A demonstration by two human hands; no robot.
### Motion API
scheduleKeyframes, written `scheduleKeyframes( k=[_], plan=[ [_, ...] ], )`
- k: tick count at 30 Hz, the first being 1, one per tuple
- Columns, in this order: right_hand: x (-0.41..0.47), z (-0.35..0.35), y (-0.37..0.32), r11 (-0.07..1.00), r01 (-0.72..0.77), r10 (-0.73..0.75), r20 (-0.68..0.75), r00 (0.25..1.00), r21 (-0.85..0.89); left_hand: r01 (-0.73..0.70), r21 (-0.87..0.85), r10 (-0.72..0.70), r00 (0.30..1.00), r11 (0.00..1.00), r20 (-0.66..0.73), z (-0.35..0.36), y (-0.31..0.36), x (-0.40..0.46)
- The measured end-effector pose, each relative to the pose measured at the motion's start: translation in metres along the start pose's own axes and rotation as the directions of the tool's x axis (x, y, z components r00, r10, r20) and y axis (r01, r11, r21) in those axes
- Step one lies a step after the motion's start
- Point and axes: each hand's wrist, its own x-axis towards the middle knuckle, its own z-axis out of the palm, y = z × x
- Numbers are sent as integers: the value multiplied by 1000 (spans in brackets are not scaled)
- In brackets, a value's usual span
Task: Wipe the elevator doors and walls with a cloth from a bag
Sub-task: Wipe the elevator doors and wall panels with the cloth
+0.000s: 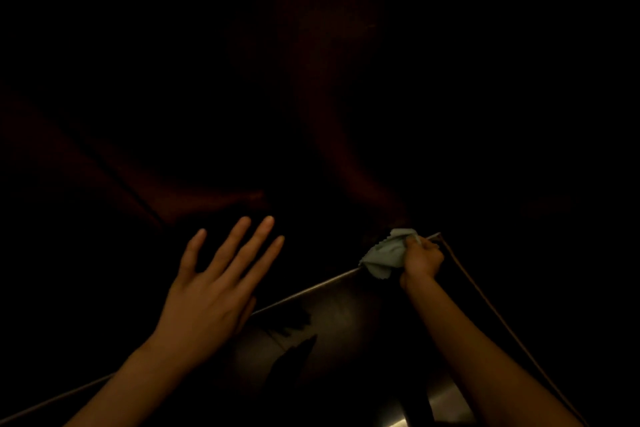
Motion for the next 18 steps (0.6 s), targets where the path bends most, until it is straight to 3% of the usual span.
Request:
scheduleKeyframes(
  k=[7, 9, 13, 15, 18],
  plan=[
    [-10, 5, 11, 974, 48, -13, 156, 988, -222, -84, -9, 84, 996, 996, 5, -13, 16, 58],
    [0, 3, -4, 979, 29, 3, 158, 987, -200, -74, 9, 75, 997, 997, -2, -16, 16, 70],
    [37, -3, -12, 999, 33, -33, 11, 999, 13, -41, 26, 41, 999, 999, 12, -19, 14, 75],
    [32, -8, -5, 1000, 2, -2, 20, 1000, -11, -29, -7, 29, 999, 1000, 13, -20, 18, 76],
    [19, -14, -13, 989, 88, -78, 83, 993, -118, -36, -45, 36, 999, 998, 1, -22, 30, 83]
  ],
)
